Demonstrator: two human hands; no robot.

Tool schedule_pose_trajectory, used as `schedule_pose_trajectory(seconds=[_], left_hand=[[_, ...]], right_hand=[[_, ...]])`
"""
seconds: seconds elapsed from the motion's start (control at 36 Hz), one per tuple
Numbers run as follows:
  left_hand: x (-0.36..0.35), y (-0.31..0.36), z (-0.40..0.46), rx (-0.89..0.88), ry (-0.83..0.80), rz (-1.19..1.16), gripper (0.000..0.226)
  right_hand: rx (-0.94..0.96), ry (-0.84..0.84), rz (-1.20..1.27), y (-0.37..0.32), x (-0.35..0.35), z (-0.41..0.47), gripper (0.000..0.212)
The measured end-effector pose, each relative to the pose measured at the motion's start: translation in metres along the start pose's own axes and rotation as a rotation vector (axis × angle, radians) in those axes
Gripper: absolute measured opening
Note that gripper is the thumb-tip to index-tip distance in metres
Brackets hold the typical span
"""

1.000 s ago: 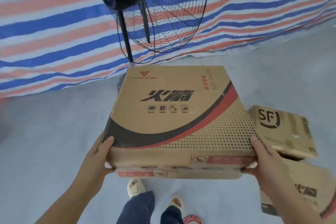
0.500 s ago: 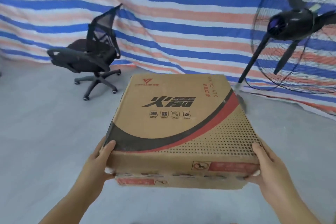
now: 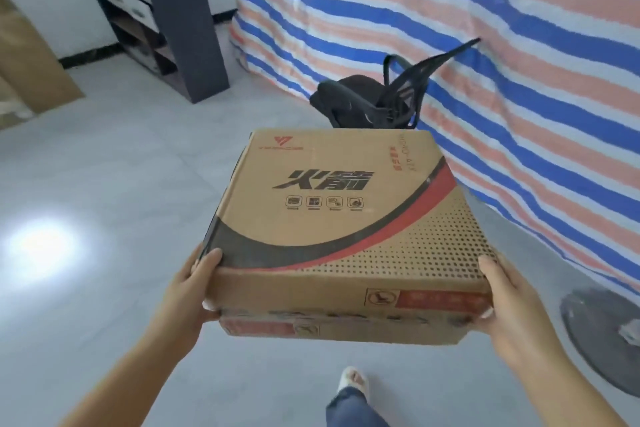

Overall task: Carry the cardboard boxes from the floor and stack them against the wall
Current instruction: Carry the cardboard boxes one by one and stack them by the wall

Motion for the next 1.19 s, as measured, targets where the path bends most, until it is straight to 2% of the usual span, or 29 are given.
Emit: schedule_pose_trajectory(seconds=[0.28, 0.69, 0.81, 0.92, 1.03, 1.19], left_hand=[[0.061, 0.021, 0.083, -0.021, 0.294, -0.075, 0.030], [0.110, 0.070, 0.233, -0.049, 0.637, -0.173, 0.018], [0.150, 0.076, 0.261, -0.043, 0.732, -0.181, 0.025], [0.200, 0.082, 0.296, -0.066, 0.799, -0.189, 0.020], [0.256, 0.096, 0.340, -0.100, 0.819, -0.201, 0.013], [0.363, 0.139, 0.409, -0.152, 0.839, -0.173, 0.021]], right_hand=[[0.020, -0.238, -0.171, -0.057, -0.161, 0.086, 0.027], [0.064, -0.513, -0.354, -0.155, -0.410, 0.204, 0.030], [0.028, -0.596, -0.391, -0.159, -0.488, 0.209, 0.031], [0.020, -0.665, -0.433, -0.157, -0.571, 0.205, 0.030], [0.053, -0.723, -0.475, -0.155, -0.660, 0.197, 0.032], [0.084, -0.767, -0.471, -0.163, -0.795, 0.163, 0.031]])
Point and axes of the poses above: each hand's wrist, its own z-axis towards the middle knuckle, its own x-axis out of the back of the hand, y = z × x, the point moved 4 cm from there along z, towards the middle knuckle, and after that the axes turned 12 degrees about -x, right-handed, at the moved point
